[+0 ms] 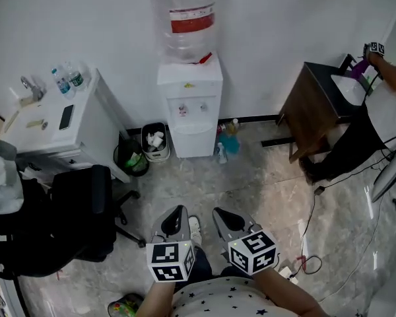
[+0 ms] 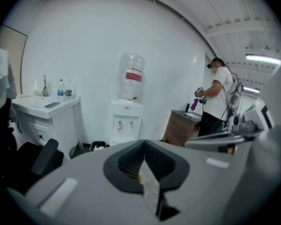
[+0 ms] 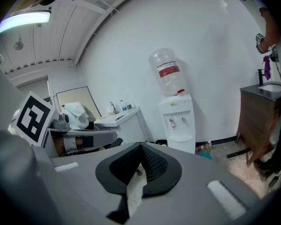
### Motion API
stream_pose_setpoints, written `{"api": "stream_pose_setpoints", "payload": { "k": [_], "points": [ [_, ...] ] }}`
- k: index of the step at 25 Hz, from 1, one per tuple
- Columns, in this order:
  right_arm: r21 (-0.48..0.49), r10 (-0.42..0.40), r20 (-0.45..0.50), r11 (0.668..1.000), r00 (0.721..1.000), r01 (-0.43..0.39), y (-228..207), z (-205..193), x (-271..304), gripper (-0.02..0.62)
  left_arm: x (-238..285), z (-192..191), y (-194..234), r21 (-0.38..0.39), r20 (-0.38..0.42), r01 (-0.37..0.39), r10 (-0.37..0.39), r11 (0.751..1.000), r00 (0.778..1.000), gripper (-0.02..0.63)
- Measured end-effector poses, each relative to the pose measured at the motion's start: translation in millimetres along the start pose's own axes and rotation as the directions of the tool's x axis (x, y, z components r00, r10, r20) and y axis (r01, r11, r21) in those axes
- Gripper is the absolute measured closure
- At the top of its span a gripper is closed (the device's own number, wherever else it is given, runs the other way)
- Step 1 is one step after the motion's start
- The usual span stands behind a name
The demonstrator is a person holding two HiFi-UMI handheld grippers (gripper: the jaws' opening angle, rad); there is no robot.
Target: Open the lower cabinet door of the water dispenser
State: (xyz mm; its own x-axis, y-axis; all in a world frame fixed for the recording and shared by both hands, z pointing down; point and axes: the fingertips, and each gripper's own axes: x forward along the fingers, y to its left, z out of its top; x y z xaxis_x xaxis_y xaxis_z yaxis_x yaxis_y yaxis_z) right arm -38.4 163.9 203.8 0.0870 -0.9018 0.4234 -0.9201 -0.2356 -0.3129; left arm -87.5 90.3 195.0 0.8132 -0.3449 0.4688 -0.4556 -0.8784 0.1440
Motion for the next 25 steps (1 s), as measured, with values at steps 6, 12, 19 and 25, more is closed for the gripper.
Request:
{"api": "stream_pose_setpoints", "payload": {
  "k": [6,12,19,25],
  "points": [
    [-0.007,-0.003,-0.064,1.000,0.998,0.003,-42,52,108,0.601,101,34,53,0.005,-0.065,0.016,-0.016,1.000,0.998,0.600],
    [0.003,-0.028,-0.126,1.000,0.992,0.028,-83,67,194,0.601,189,33,88,-0.013,-0.166,0.061,-0.062,0.998,0.984,0.600],
    [0.039,-0.113,-0.172,0.992,0.978,0.122,-160,49,250,0.601,278,1,100,-0.029,-0.230,0.088,-0.093,0.996,0.969,0.600],
    [0.019,-0.129,-0.197,0.991,0.972,0.135,-230,-17,327,0.601,365,-83,116,-0.062,-0.292,0.059,-0.075,0.996,0.953,0.600]
  ]
}}
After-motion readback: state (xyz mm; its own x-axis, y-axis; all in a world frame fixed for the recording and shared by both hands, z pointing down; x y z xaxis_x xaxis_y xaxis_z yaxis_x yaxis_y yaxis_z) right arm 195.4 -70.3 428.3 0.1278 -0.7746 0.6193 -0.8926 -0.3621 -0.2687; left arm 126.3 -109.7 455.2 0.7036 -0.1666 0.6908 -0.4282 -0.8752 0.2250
